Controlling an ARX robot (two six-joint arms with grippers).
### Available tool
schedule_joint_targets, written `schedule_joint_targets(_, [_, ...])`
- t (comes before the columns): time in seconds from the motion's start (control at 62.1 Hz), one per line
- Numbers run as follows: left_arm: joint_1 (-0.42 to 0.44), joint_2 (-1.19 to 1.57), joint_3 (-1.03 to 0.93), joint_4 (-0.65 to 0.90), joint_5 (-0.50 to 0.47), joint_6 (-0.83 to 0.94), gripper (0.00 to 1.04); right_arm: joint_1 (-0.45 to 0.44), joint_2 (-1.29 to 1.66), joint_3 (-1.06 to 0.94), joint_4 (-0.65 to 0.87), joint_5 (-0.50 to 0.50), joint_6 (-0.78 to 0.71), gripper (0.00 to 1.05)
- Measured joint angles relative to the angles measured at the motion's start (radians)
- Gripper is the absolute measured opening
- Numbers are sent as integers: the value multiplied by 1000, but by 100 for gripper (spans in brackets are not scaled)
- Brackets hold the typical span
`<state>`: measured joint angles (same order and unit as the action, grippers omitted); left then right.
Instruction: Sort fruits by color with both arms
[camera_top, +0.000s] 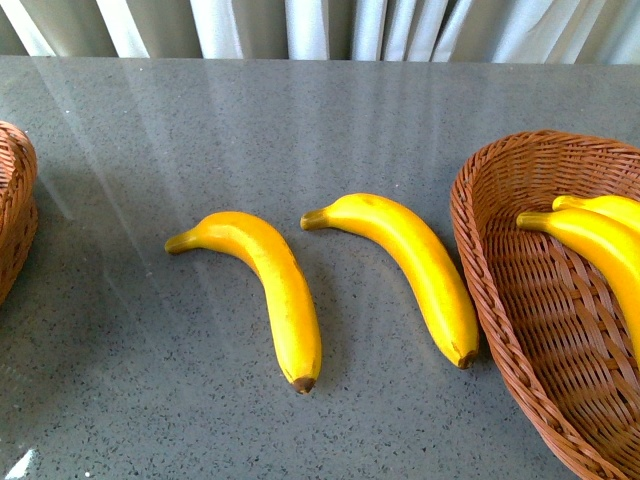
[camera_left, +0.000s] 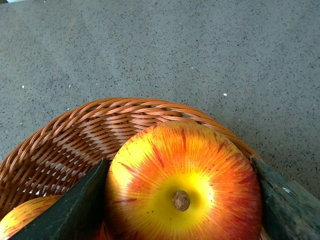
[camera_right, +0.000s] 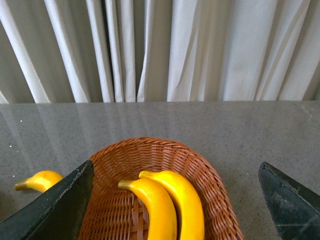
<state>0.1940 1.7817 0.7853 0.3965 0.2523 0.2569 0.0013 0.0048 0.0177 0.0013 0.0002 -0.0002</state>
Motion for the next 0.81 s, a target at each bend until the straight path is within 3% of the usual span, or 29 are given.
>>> schedule_joint_targets(0.113, [-15, 25, 18, 1, -13, -20, 71, 0, 0, 0, 0, 0, 0, 96])
schedule_joint_targets(0.29, [-23, 53, 31, 3, -30, -34, 97, 0, 0, 0, 0, 0, 0, 96])
schedule_joint_targets(0.58, [-29, 34, 10, 34, -19, -48, 96, 0, 0, 0, 0, 0, 0, 96])
schedule_joint_targets(0.805, [-23, -144, -84, 58, 49, -110, 96, 0, 0, 0, 0, 0, 0, 96])
